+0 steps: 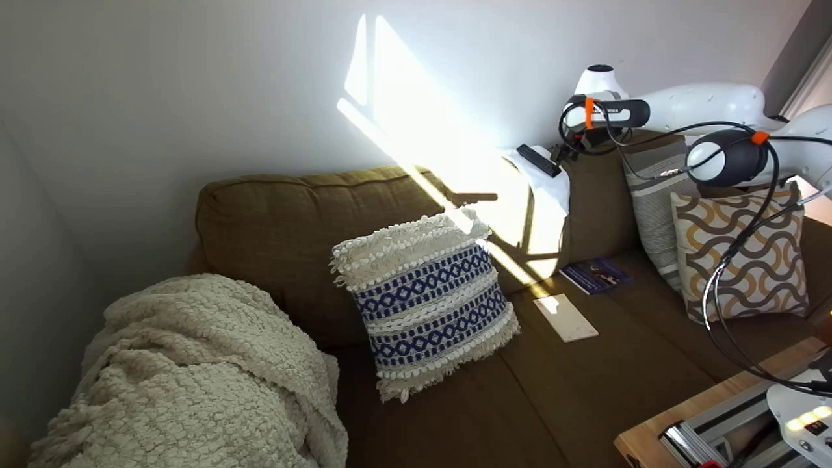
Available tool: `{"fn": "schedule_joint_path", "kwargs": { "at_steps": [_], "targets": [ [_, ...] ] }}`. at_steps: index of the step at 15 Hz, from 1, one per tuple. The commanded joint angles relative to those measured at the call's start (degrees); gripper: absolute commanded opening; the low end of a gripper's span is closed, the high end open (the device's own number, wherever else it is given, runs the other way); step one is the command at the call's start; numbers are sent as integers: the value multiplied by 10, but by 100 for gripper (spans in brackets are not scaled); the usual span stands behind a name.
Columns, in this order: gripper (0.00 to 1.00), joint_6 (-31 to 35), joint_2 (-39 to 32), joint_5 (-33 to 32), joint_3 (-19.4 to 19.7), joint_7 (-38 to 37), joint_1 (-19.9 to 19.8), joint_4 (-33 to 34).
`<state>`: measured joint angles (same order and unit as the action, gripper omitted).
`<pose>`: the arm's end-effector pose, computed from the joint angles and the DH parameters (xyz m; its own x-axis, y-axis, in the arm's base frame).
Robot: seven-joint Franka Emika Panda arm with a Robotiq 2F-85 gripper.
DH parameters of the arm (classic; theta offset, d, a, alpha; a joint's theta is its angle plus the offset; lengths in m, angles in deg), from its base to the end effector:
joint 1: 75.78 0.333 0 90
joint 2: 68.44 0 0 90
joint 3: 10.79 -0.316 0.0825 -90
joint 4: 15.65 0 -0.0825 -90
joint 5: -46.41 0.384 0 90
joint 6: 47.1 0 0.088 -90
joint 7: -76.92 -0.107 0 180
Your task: Turn the remote control over
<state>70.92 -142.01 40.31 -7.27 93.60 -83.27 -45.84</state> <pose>0.8201 -0.1330 0.2512 0.9612 0.2051 0.1844 0.1621 -0.9610 0.2239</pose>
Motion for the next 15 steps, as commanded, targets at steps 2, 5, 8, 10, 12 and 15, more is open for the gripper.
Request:
{"fn": "schedule_joint_path", "kwargs": {
  "at_steps": [2, 5, 8, 10, 12, 15],
  "targets": [
    [100, 17, -9, 3, -1, -6, 0, 19],
    [100, 38, 3, 3, -3, -3, 5, 21],
    [100, 48, 19, 10, -13, -1, 14, 28],
    [100, 16, -7, 17, -20, -2, 21, 97],
    [100, 34, 34, 21, -22, -15, 33, 46],
    [100, 10, 40, 7, -4, -68, 50, 56]
  ]
}}
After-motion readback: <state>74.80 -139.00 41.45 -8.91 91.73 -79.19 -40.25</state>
